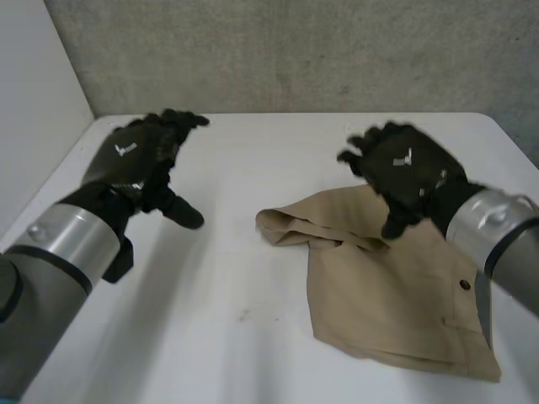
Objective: Fold the shorts.
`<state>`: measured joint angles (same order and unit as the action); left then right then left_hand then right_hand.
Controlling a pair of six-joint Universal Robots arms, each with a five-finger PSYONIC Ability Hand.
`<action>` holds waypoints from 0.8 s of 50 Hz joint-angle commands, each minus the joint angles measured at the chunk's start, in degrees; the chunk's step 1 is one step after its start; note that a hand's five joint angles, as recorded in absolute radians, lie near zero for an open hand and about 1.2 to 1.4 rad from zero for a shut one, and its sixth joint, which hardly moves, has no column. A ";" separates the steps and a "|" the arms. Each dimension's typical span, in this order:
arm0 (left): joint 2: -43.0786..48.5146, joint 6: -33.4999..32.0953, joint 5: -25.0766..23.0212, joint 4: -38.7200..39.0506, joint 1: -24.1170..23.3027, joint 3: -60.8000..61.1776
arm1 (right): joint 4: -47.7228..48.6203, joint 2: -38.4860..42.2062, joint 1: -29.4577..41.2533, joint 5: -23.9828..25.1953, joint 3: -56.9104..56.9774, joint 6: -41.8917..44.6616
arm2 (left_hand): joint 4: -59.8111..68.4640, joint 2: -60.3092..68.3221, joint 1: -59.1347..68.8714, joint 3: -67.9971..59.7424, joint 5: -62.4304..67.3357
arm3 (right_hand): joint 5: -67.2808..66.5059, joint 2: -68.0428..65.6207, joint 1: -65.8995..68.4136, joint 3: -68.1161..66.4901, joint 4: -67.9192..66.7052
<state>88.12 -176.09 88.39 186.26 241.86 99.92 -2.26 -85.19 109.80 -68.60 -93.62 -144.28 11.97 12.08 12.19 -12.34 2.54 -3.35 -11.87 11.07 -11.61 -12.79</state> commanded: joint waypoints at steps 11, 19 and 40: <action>11.86 0.04 2.22 0.23 -14.81 -1.28 | -2.22 -7.18 -0.90 -11.38 -17.46 -1.68 | 1.61 1.50 1.39 -1.24 1.04 | -0.43 -1.91 2.71 -2.17 -1.00; 24.63 -0.83 2.57 1.04 -19.40 -10.61 | -1.61 -7.27 -6.61 -9.46 -24.05 -7.68 | 4.13 4.02 3.91 -3.76 3.56 | -2.11 -3.59 4.39 -3.85 -2.68; 45.37 -5.92 1.61 1.30 -21.51 -31.96 | -0.46 -10.08 -12.07 -5.06 -30.91 -8.21 | 48.63 48.52 48.41 -48.26 48.06 | -10.69 -12.17 12.97 -12.43 -11.26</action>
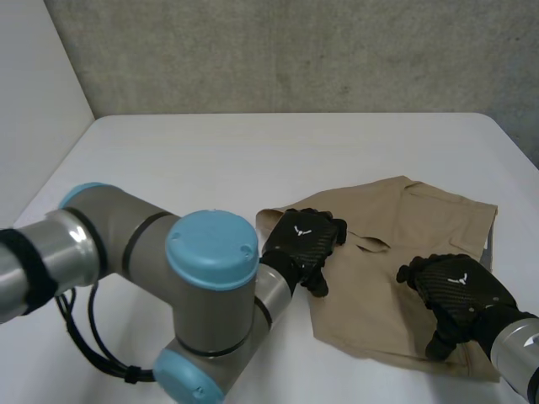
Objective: Fold the shorts.
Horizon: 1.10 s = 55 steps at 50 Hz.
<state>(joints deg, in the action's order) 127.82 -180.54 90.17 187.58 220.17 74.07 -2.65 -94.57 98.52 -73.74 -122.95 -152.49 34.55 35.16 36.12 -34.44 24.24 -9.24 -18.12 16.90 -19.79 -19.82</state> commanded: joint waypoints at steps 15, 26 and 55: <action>11.84 -5.97 0.89 0.16 3.95 -16.32 | 3.08 -0.79 -0.43 0.88 -3.44 0.53 | 45.45 44.84 43.88 -45.56 45.76 | -9.85 -10.97 12.19 -9.30 -9.27; 10.44 -5.88 0.45 0.16 4.21 -14.40 | 8.97 2.63 -0.43 1.14 -5.11 0.88 | 37.61 37.00 36.04 -37.72 37.92 | -18.43 -19.55 20.77 -17.88 -17.85; -14.34 7.47 3.35 -0.46 6.94 11.35 | 10.21 5.89 7.38 -1.49 13.77 -1.13 | -18.45 -19.06 -20.02 18.34 -18.14 | -60.76 -61.88 63.10 -60.21 -60.18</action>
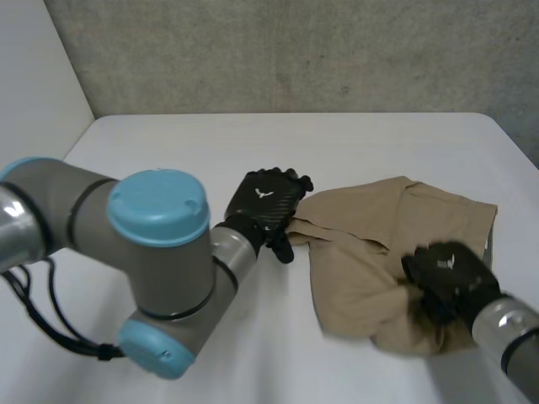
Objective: Fold the shorts.
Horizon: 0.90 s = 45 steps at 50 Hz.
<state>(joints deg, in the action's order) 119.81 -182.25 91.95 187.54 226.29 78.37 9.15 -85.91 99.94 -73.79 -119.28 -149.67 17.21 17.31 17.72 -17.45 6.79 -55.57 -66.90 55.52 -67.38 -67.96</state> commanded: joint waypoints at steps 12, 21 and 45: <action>-11.44 25.43 1.66 -8.48 4.07 15.06 | -6.25 -2.07 11.15 -6.62 29.79 -7.39 | 0.23 0.13 -0.27 0.00 0.65 | -14.43 -13.10 24.48 -12.62 -12.04; -7.40 35.29 -0.63 -13.60 3.72 14.62 | -6.51 -1.72 16.51 -9.35 34.46 -7.48 | 0.57 0.47 0.07 -0.34 0.99 | -14.43 -13.10 24.48 -12.62 -12.04; 7.46 43.65 8.67 -12.99 2.31 -0.76 | -8.54 -2.24 23.64 -10.94 33.67 -7.30 | 7.62 7.52 7.11 -7.38 8.04 | -14.43 -13.10 24.48 -12.62 -12.04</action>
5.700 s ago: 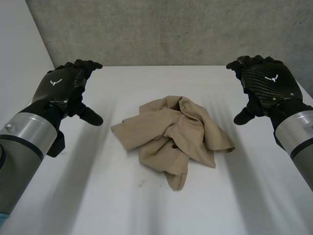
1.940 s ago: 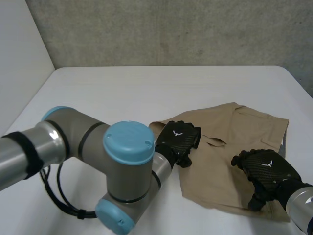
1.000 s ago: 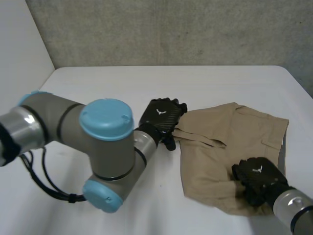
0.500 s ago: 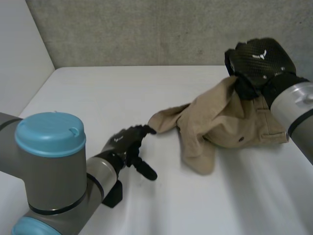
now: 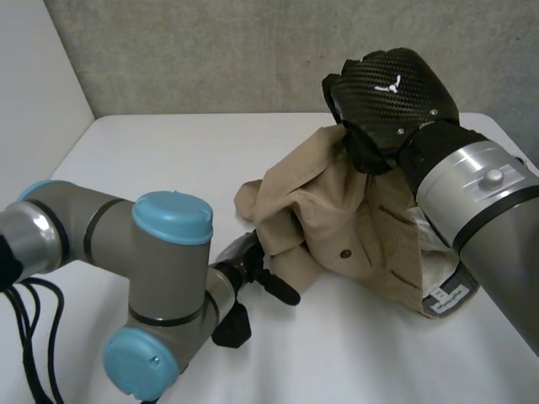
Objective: Fold the shorts.
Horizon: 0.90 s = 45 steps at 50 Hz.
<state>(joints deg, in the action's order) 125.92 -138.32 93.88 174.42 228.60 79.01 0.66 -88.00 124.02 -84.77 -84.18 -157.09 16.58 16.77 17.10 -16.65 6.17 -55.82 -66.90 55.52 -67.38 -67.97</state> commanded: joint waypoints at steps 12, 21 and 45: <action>2.05 -0.89 3.77 2.76 0.79 -2.64 | -0.04 -0.59 -0.80 0.22 -3.18 -0.23 | 63.32 63.13 62.80 -63.25 63.73 | -14.18 -13.10 24.48 -12.62 -12.03; -9.57 -10.17 3.50 3.47 10.59 -0.63 | -0.83 -0.51 -2.02 0.21 -2.39 0.47 | 63.42 63.23 62.90 -63.35 63.83 | -14.18 -13.10 24.48 -12.62 -12.03; -11.34 -42.26 -3.10 3.64 16.26 4.10 | -19.73 21.36 -7.04 0.40 7.87 7.49 | 63.42 63.23 62.90 -63.35 63.83 | -14.18 -13.10 24.48 -12.62 -12.03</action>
<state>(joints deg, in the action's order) 103.71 -173.76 90.35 178.18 245.07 91.32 -17.92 -71.78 116.85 -83.57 -80.87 -153.30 68.20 68.24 65.49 -67.80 55.22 -56.20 -66.90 55.52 -67.38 -67.97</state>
